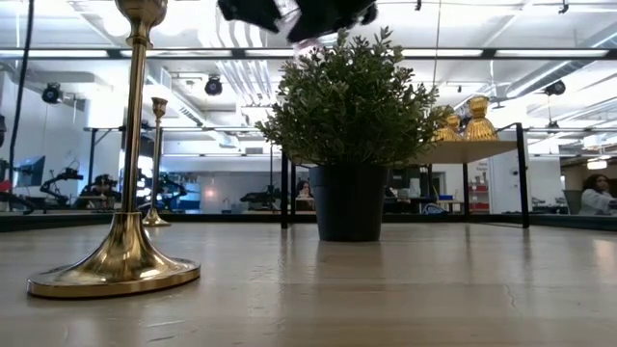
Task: Pick & Place candle stick holders
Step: Put the middle pink candle holder on the shelf
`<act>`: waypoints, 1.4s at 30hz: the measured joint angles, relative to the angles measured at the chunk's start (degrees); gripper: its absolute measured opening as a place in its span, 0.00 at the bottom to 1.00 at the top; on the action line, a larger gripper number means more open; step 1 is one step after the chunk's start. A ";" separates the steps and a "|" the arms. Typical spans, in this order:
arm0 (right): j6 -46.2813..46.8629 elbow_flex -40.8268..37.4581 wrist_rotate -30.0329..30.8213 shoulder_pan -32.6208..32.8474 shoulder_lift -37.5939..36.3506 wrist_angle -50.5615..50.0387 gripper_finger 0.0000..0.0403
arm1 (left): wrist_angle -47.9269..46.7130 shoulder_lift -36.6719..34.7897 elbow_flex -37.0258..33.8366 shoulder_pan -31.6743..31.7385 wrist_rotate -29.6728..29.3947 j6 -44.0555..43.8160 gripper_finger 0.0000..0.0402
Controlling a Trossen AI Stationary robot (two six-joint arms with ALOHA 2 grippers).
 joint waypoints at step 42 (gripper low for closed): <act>4.35 -23.47 -35.69 -29.30 -15.64 25.10 0.27 | 67.21 -27.57 -60.28 0.10 -4.69 1.23 0.59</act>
